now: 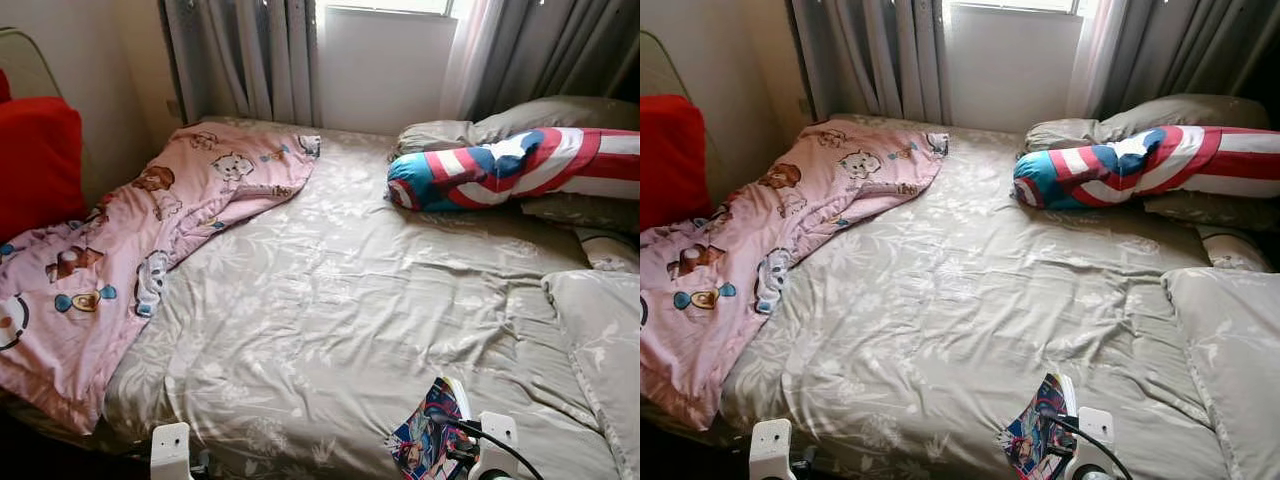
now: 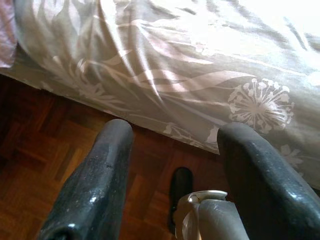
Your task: Clean up the room
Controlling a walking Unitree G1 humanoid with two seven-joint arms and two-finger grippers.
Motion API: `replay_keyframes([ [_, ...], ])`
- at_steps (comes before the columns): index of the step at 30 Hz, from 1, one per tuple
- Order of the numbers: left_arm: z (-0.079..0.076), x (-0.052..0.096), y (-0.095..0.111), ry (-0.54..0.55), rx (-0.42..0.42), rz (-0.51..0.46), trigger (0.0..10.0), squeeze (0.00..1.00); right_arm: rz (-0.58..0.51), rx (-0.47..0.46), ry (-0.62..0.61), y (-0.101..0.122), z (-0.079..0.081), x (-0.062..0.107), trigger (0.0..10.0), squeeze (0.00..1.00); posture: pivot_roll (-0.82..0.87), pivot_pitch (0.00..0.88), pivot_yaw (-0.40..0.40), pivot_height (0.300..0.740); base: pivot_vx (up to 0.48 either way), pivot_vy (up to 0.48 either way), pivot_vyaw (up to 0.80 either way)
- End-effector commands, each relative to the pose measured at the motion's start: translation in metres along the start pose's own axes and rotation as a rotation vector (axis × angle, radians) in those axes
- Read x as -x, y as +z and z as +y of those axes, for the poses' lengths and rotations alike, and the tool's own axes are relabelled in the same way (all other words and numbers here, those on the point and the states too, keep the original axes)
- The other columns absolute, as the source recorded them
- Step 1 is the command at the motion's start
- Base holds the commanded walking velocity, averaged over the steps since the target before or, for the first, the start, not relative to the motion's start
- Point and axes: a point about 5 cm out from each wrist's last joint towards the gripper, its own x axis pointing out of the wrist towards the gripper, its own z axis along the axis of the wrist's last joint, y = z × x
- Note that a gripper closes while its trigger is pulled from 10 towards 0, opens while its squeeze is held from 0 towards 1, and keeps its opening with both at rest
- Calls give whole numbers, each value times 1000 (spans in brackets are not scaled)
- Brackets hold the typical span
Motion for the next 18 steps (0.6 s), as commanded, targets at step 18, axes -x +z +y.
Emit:
replay_keyframes([
  [18,2,4,-12,-106,-1,59,10000,0,-577,-8,-21,106,12,3,10000,0,70,0,-79,740,0,0,0],
])
